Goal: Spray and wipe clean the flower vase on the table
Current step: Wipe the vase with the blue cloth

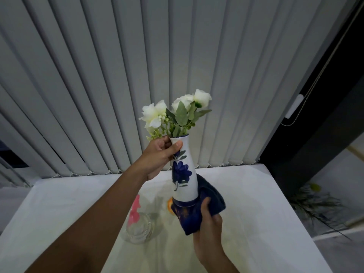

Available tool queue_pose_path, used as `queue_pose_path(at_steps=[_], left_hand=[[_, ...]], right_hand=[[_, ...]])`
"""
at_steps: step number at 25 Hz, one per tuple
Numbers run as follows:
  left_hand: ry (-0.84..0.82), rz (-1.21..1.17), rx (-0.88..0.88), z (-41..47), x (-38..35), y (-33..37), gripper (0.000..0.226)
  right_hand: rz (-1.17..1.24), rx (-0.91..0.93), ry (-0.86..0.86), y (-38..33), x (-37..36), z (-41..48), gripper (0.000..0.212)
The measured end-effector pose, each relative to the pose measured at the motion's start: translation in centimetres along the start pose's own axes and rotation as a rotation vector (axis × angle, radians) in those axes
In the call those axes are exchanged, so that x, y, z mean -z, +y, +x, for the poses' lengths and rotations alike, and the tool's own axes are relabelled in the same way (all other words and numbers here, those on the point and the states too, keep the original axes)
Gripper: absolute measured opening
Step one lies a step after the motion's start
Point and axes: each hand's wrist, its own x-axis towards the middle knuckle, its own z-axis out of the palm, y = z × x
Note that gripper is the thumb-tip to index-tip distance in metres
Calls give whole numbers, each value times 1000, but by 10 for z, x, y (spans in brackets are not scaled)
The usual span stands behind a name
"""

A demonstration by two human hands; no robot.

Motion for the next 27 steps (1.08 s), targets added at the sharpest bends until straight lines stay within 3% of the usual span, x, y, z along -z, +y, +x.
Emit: queue_pose_path(at_steps=[2,5,7,10,18,21,24,27], left_hand=[[0,10,3,1,-6,-6,22],[-8,104,41,-1,-21,-10,39],[47,228,88,-1,-29,-7,44],[121,298,109,2,-28,-8,32],[82,209,123,-6,-3,-9,28],[82,179,119,-9,-5,-11,27],[76,187,102,-10,-13,-14,11],[120,151,83,-11,-21,-12,9]], right_hand=[[172,-55,19,-4,-6,-2,48],[219,-34,52,2,-9,-10,43],[127,-5,121,15,-9,-15,37],[-107,74,243,32,-6,-17,15],[-200,80,300,-25,21,18,28],[-396,278,199,-63,-6,39,24],[-664,393,-81,-63,-44,45,18],[-844,548,-316,-36,-42,39,69]])
